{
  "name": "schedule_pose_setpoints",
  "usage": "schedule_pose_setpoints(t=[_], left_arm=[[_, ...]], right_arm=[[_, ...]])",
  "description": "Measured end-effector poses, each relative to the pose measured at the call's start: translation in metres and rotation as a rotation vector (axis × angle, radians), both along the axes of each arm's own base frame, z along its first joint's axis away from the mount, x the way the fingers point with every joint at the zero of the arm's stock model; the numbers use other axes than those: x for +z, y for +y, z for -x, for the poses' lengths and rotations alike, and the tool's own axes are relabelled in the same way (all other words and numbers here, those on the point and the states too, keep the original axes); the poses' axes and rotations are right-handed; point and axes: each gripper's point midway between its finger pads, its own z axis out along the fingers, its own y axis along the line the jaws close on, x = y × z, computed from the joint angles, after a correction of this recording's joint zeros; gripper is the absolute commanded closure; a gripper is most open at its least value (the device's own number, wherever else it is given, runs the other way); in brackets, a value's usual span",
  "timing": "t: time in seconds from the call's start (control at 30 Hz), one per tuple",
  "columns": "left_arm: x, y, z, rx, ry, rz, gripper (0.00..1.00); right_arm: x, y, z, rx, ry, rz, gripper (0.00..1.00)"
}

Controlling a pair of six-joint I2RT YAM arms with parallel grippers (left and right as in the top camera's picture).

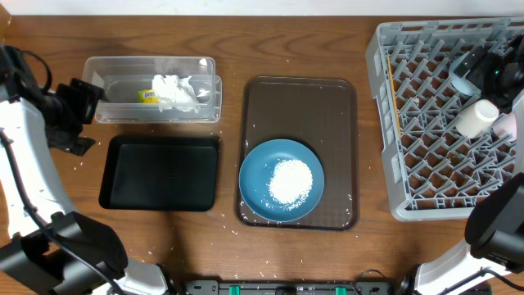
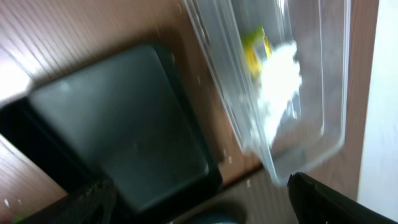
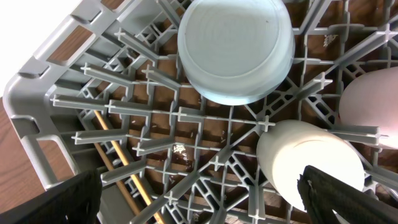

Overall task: Sort waste into correct bins and load items into the dishwasher rack
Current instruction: 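Reach left gripper across to the blue plate of rice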

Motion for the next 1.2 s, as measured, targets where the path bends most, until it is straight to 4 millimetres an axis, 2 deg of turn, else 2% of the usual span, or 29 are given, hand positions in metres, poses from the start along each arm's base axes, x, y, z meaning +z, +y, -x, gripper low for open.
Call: schedule_pose_setpoints(t=[0.07,0.17,0.33,0.37,0.47,0.53,0.57,0.63,0.73,0.83,1.03,1.2], left_arm=[[0.001,-0.017,-0.005,-0.087,-0.021,0.011,0.09],[0.003,-0.057,-0.012,-0.275,-0.044,0.009,0.09],[0.004,-0.149,-0.018,-0.637,-0.093,-0.008,0.09],[0.005,-0.173,-0.019,-0.719,-0.111,-0.018,0.09],[0.007,-0.231,-0.015,-0.910,-0.163,-0.041,0.09],[0.008,-0.266,-0.012,-1.019,-0.202,-0.079,0.09],[0.008,-0.276,-0.010,-1.047,-0.214,-0.086,0.09],[0.008,-0.307,0.001,-1.142,-0.234,-0.113,0.09],[0.008,-0.340,0.016,-1.248,-0.259,-0.147,0.09],[0.005,-0.361,0.027,-1.317,-0.271,-0.197,0.09],[0.002,-0.385,0.041,-1.399,-0.290,-0.317,0.09],[0.002,-0.395,0.046,-1.425,-0.309,-0.350,0.09]], right_arm=[[0.000,0.000,0.000,0.000,0.000,0.000,0.01],[0.000,0.000,0.000,0.000,0.000,0.000,0.01],[0.000,0.000,0.000,0.000,0.000,0.000,0.01],[0.000,0.000,0.000,0.000,0.000,0.000,0.01],[0.000,0.000,0.000,0.000,0.000,0.000,0.01],[0.000,0.000,0.000,0.000,0.000,0.000,0.01],[0.000,0.000,0.000,0.000,0.000,0.000,0.01],[0.000,0.000,0.000,0.000,0.000,0.000,0.01],[0.000,0.000,0.000,0.000,0.000,0.000,0.01],[0.000,0.000,0.000,0.000,0.000,0.000,0.01],[0.000,0.000,0.000,0.000,0.000,0.000,0.01],[0.000,0.000,0.000,0.000,0.000,0.000,0.01]])
